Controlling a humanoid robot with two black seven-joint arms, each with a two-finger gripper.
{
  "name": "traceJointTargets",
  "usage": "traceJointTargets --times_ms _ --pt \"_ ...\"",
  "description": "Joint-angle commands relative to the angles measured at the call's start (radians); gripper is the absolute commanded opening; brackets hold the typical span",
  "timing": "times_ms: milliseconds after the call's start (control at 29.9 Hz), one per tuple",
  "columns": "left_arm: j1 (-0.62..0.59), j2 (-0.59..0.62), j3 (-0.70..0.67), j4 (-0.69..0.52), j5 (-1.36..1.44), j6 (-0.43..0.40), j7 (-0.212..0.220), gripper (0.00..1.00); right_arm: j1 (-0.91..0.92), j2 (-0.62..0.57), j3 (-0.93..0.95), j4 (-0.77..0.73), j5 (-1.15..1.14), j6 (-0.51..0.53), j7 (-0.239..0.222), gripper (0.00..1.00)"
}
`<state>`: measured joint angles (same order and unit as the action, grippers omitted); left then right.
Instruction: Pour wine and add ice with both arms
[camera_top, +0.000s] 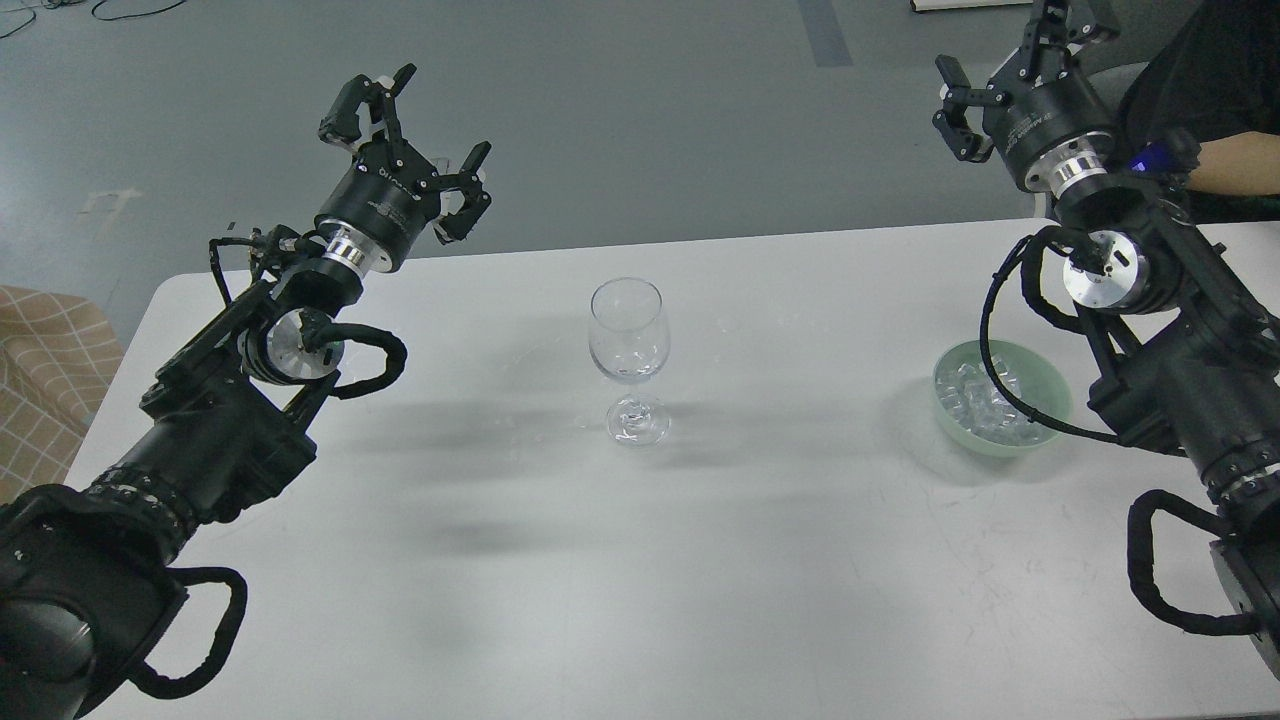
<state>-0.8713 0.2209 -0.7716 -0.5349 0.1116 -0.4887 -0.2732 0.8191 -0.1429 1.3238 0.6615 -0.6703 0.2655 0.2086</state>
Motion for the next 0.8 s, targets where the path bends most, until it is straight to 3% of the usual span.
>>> traceJointTargets --times_ms 0,769 --pt "0.0 0.0 0.0 -0.005 0.0 0.0 -0.001 0.99 -0.001 0.0 0.0 0.0 0.0 0.0 0.0 1.0" --pt "-0.002 -0.005 0.018 0.024 0.005 0.0 0.006 0.99 -0.006 -0.004 0.0 0.001 -0.002 0.001 0.0 1.0"
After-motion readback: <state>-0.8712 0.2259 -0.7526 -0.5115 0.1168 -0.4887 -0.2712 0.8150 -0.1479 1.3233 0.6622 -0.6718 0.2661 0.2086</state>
